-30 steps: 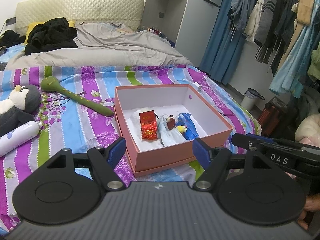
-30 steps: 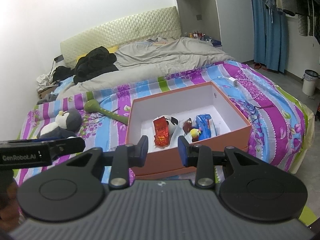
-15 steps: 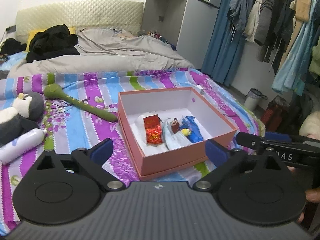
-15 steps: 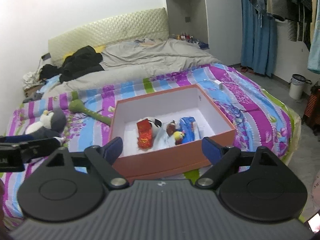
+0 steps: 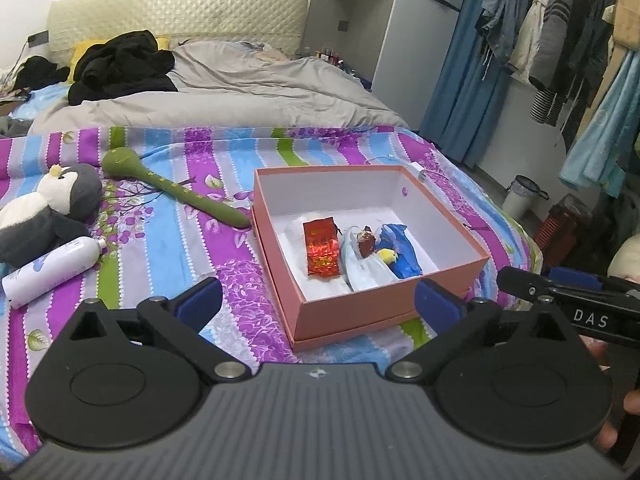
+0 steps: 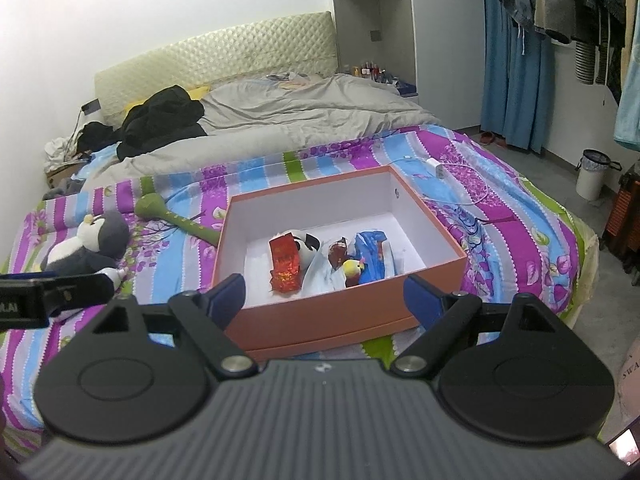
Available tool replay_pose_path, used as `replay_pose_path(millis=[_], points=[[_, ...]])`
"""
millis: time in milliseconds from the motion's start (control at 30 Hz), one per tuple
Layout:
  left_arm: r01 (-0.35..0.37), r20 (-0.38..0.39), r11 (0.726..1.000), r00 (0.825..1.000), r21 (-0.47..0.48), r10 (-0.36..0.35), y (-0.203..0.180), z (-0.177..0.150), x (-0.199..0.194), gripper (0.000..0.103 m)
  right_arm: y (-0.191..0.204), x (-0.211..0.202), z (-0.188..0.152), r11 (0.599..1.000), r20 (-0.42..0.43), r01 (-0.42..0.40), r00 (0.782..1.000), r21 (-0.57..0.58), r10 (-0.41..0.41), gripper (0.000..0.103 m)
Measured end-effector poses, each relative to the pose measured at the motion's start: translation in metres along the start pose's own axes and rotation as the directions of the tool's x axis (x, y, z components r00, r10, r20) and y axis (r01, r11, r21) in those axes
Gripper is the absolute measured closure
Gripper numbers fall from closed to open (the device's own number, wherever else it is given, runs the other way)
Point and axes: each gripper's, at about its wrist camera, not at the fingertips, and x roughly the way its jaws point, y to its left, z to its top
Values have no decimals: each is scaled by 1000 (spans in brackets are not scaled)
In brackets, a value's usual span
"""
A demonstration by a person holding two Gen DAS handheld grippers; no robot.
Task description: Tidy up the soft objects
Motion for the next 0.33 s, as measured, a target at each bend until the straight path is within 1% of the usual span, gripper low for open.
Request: replay_pose_path(millis=[333], points=[[-9, -2, 1000, 1000, -6, 9, 3, -1, 0, 0, 4, 4, -2, 1000, -16, -6, 1000, -5, 6, 15]])
